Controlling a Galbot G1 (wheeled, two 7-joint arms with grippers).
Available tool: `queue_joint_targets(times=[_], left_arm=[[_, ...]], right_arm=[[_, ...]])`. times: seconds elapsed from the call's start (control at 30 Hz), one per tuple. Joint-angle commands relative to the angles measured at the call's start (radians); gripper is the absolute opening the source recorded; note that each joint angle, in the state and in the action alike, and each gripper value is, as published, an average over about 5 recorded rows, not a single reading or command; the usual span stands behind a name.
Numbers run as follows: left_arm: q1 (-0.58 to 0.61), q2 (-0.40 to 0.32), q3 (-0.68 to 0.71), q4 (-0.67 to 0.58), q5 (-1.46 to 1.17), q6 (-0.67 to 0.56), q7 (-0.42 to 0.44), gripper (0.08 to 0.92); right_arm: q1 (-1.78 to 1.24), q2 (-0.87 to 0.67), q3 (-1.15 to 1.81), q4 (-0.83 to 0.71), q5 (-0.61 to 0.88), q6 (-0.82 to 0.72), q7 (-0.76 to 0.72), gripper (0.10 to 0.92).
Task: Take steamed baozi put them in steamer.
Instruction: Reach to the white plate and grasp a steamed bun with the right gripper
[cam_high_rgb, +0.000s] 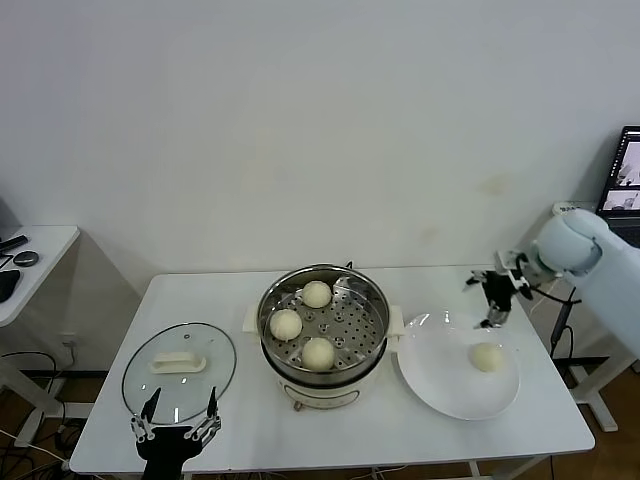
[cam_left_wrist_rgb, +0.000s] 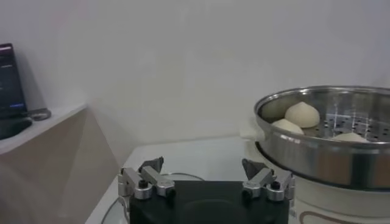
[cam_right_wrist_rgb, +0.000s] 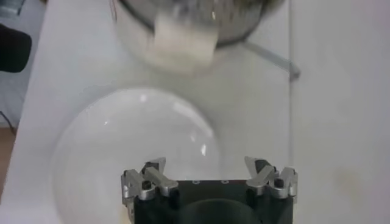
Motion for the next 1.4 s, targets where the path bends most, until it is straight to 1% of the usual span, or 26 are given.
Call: queue_joint_targets(times=[0.03,0.23,0.4,0.87,1.4], left_arm=[[0.006,-0.001,-0.007,-0.005,-0.01,0.002,-0.003,0.823],[0.003,-0.001,-0.013,-0.007,-0.014,0.006,-0.003,0.823],[0.005,-0.001,-0.011,-0.01,-0.013,0.007,-0.001,0.823],[0.007,0.001,-0.022,-0.009,-0.013,0.008,0.0,0.823],[0.002,0.001,-0.021,-0.013,-0.013,0.013,0.001,0.823]], right_arm=[[-0.133,0.006,0.069,-0.076,-0.118,0.002,-0.034,0.823],[-0.139,0.042,0.063,-0.112,-0.123,0.011,0.003,0.823],[-0.149,0.079,0.065,-0.149,-0.168,0.037,0.032,0.823],[-0.159,0.154,0.063,-0.225,-0.227,0.056,0.057,0.823],[-0.159,0.158,0.05,-0.255,-0.268,0.064,0.035,0.823]])
